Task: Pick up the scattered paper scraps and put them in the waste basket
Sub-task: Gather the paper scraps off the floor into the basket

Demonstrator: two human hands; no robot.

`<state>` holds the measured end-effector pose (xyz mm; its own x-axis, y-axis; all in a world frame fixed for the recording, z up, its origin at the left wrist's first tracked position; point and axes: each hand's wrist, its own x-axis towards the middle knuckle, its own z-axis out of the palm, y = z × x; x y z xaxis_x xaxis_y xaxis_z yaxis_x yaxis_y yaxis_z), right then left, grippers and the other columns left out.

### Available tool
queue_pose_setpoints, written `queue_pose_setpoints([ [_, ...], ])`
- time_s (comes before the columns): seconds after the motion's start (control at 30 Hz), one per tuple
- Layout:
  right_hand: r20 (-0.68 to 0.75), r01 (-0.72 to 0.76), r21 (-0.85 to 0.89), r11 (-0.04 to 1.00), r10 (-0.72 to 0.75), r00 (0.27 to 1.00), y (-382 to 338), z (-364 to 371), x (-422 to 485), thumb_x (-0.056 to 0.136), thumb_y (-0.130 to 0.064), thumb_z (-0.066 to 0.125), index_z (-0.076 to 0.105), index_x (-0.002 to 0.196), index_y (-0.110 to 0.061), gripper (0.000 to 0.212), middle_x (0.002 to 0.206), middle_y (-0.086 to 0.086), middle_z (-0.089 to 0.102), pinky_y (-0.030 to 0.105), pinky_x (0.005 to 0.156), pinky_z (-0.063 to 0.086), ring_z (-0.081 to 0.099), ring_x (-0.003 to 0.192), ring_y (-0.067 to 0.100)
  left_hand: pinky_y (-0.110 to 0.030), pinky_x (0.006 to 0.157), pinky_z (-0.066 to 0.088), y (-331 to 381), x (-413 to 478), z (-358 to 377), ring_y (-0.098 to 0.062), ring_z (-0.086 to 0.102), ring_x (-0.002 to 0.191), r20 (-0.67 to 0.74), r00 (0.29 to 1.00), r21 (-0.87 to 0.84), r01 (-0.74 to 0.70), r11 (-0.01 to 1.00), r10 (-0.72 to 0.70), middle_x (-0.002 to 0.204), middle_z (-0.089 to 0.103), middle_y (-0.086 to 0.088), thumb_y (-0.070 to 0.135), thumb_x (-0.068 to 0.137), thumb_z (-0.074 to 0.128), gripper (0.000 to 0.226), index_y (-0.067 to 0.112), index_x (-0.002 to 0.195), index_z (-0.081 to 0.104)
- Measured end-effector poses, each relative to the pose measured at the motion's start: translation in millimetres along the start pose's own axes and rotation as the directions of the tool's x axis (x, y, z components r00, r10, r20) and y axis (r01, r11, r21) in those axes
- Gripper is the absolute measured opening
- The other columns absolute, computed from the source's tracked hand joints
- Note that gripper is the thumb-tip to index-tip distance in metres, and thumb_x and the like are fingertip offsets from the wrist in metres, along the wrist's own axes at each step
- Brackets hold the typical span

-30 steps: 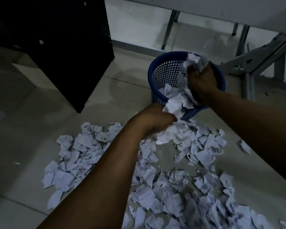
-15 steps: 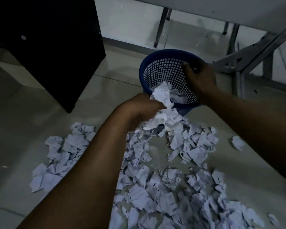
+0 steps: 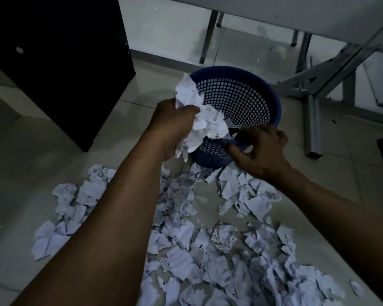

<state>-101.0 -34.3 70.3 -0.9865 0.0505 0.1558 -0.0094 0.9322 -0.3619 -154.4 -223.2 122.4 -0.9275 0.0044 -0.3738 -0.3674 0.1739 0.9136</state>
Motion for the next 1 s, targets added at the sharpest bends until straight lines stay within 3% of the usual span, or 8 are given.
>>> queue_pose_setpoints([
  [0.2,-0.016,0.123,-0.110,0.986,-0.125,0.992,-8,5,-19,0.068,-0.069,0.052,0.060,0.073,-0.027,0.043,0.074,-0.008,0.057,0.044,0.087,0.027,0.051,0.090,0.023,-0.037,0.090,0.054,4,-1,11,-0.019,0.067,0.092,-0.051,0.983,0.097,-0.171,0.980,0.177,0.099,0.071,0.001,0.027,0.083,0.058,0.013,0.021,0.092,0.065],
  [0.3,-0.065,0.126,-0.046,0.991,-0.129,0.989,-18,8,-32,0.069,-0.065,0.053,0.062,0.071,-0.025,0.041,0.073,-0.008,0.055,0.044,0.086,0.027,0.050,0.087,0.023,-0.028,0.085,0.049,4,-4,22,-0.017,0.063,0.088,-0.014,0.980,0.163,-0.195,0.967,0.200,0.080,0.062,0.007,0.019,0.089,0.055,0.016,0.025,0.074,0.054],
  [0.37,-0.101,0.114,0.026,0.993,-0.111,0.989,-25,9,-42,0.069,-0.062,0.053,0.061,0.070,-0.025,0.038,0.071,-0.012,0.049,0.042,0.083,0.027,0.049,0.085,0.020,-0.025,0.081,0.047,0,-4,28,-0.017,0.061,0.088,0.013,0.978,0.193,-0.205,0.959,0.207,0.079,0.058,0.010,0.019,0.090,0.054,0.009,0.021,0.083,0.058],
  [0.47,-0.122,0.119,0.058,0.991,-0.111,0.986,-29,12,-59,0.071,-0.063,0.054,0.060,0.069,-0.026,0.037,0.070,-0.012,0.052,0.043,0.083,0.030,0.051,0.083,0.018,-0.021,0.078,0.041,-7,-4,36,-0.013,0.056,0.086,0.051,0.982,0.254,-0.191,0.948,0.184,0.087,0.056,0.012,0.021,0.092,0.052,0.021,0.017,0.111,0.062],
  [0.6,-0.140,0.136,0.070,0.988,-0.125,0.982,-26,17,-74,0.074,-0.063,0.060,0.061,0.071,-0.026,0.037,0.075,-0.008,0.057,0.042,0.084,0.030,0.053,0.086,0.016,-0.021,0.079,0.038,-16,1,46,-0.014,0.054,0.089,0.088,0.985,0.368,-0.168,0.915,0.146,0.101,0.058,0.007,0.023,0.092,0.053,0.026,0.018,0.116,0.059],
  [0.73,-0.260,0.201,0.193,0.960,-0.147,0.954,-17,14,-79,0.080,-0.053,0.064,0.068,0.089,-0.014,0.040,0.098,0.002,0.066,0.038,0.090,0.038,0.058,0.102,0.021,-0.024,0.093,0.040,-28,6,58,-0.024,0.056,0.115,0.147,0.985,0.435,-0.147,0.888,0.091,0.128,0.058,-0.002,0.032,0.086,0.064,0.050,0.014,0.131,0.050],
  [0.87,-0.396,0.122,0.232,0.965,-0.021,0.918,-6,4,-83,0.092,-0.031,0.056,0.064,0.102,-0.007,0.027,0.107,0.004,0.063,0.025,0.094,0.036,0.053,0.104,0.013,-0.024,0.097,0.037,-30,7,65,-0.025,0.048,0.127,0.214,0.976,0.515,-0.153,0.843,0.046,0.143,0.048,-0.005,0.041,0.077,0.073,0.076,0.013,0.140,0.040],
  [1.0,-0.386,-0.137,0.418,0.898,0.312,0.868,15,2,-89,0.096,-0.030,0.048,0.060,0.106,-0.015,0.022,0.101,-0.012,0.058,0.017,0.087,0.038,0.050,0.098,0.001,-0.025,0.101,0.037,-29,2,72,-0.020,0.051,0.124,0.293,0.956,0.537,-0.176,0.825,0.014,0.140,0.051,0.001,0.051,0.070,0.075,0.082,0.019,0.139,0.043],
])
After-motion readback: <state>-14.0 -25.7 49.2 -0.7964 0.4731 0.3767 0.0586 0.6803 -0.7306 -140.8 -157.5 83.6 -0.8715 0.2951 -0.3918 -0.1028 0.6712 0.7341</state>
